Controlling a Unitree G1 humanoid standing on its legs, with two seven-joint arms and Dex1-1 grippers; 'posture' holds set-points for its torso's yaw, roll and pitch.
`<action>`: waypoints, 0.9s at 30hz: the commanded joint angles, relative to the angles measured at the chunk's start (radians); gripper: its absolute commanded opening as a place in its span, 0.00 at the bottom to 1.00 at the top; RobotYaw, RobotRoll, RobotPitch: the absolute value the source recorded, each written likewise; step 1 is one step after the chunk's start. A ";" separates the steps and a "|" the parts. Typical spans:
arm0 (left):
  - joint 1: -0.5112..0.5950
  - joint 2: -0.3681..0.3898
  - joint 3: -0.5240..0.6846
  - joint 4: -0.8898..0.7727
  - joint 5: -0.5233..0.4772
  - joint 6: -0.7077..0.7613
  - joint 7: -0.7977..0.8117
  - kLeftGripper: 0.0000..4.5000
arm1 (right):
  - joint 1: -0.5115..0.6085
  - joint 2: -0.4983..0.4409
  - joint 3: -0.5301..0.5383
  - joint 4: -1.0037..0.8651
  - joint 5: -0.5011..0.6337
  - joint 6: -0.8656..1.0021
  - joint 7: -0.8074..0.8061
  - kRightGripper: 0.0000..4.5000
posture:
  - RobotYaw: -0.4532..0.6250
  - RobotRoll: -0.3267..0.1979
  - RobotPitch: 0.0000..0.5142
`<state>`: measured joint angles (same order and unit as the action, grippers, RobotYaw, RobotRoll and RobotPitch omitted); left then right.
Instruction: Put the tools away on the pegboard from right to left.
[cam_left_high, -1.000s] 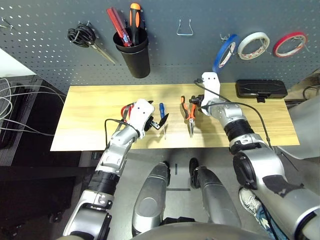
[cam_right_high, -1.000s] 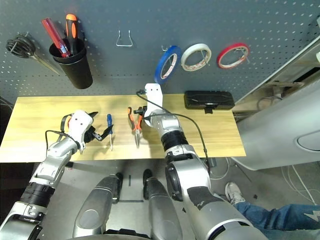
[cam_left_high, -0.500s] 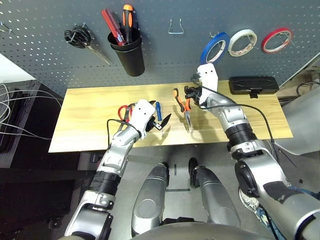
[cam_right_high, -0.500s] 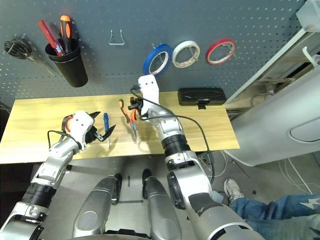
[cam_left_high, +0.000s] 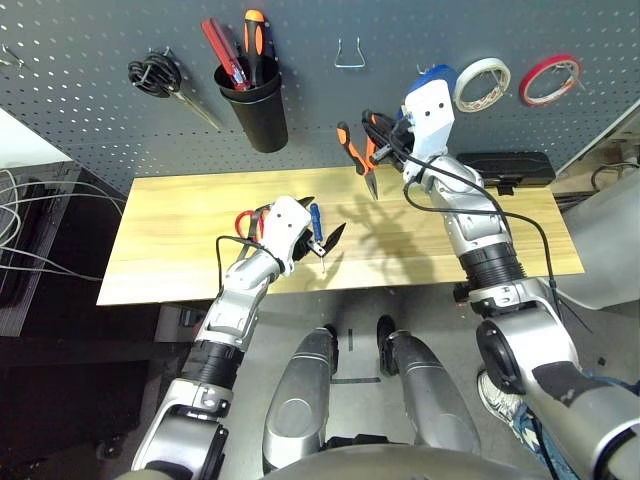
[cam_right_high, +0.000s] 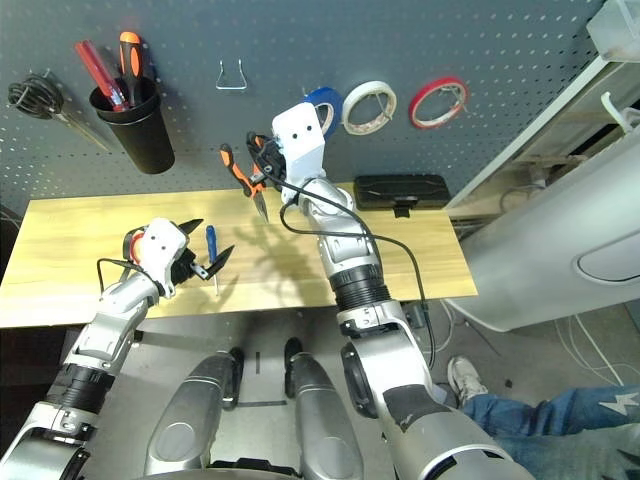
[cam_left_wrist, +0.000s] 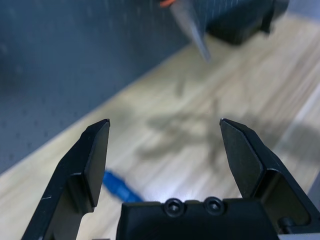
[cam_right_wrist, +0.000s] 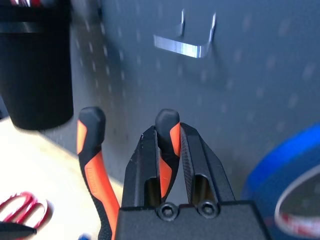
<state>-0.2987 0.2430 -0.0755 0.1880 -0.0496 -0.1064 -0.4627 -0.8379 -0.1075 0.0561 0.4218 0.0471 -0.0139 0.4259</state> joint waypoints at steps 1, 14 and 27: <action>0.003 -0.020 0.042 -0.066 -0.061 -0.016 0.009 1.00 | -0.024 0.004 -0.019 -0.052 0.026 -0.071 -0.001 0.09 | 0.56 0.62 0.50; -0.073 -0.012 0.097 -0.120 -0.085 -0.018 0.051 1.00 | -0.173 0.037 -0.091 -0.018 0.066 -0.181 -0.085 0.09 | 0.56 0.62 0.49; -0.124 -0.030 0.099 -0.104 -0.098 -0.015 0.072 1.00 | -0.336 0.069 -0.111 0.214 0.053 -0.430 -0.155 0.09 | 0.57 0.62 0.48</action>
<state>-0.4304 0.2154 0.0243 0.0767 -0.1486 -0.1255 -0.3917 -1.1485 -0.0484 -0.0501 0.6157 0.1005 -0.3916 0.2793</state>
